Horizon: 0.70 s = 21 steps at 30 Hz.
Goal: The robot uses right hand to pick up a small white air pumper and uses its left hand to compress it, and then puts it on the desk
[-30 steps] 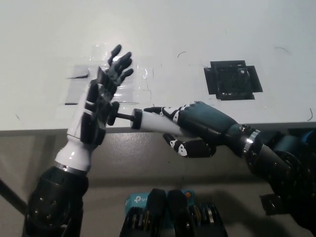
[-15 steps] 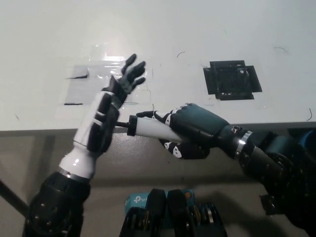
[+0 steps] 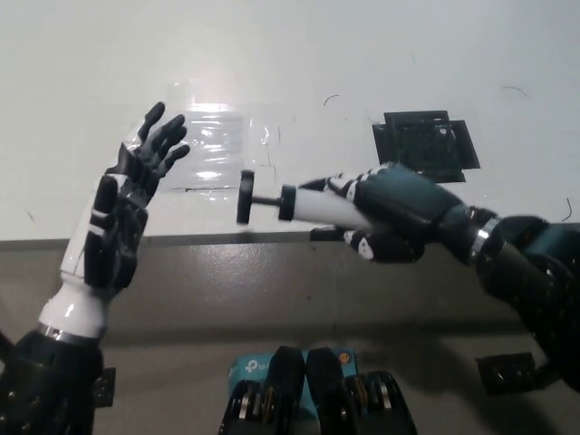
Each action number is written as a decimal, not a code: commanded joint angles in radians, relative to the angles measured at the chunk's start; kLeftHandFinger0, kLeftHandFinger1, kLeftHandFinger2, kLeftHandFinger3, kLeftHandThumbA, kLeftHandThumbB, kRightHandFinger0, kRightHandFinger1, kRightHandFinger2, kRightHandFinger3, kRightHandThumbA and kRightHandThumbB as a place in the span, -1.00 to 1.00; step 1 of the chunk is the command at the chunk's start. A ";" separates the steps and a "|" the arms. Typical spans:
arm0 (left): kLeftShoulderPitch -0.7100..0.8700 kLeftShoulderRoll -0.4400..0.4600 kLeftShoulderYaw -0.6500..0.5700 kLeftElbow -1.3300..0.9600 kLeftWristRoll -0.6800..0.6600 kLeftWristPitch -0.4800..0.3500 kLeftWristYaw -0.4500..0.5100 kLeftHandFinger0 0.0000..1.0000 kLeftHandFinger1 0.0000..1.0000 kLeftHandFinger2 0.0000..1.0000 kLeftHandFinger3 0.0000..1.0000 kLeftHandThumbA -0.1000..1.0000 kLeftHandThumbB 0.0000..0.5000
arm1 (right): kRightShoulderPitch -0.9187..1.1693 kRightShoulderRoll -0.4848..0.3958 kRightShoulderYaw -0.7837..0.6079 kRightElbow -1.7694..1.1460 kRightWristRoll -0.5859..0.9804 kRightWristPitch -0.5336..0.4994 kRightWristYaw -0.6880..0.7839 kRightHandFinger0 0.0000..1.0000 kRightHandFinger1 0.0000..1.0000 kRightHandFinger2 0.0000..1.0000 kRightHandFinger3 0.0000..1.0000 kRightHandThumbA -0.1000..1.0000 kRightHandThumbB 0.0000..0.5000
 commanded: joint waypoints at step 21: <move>0.417 -0.012 -0.059 -0.015 0.046 -0.255 -0.040 1.00 1.00 1.00 1.00 1.00 -0.43 | -0.403 0.010 0.011 0.830 -0.117 -0.136 -0.331 -0.78 0.22 0.78 0.91 -1.00 -0.42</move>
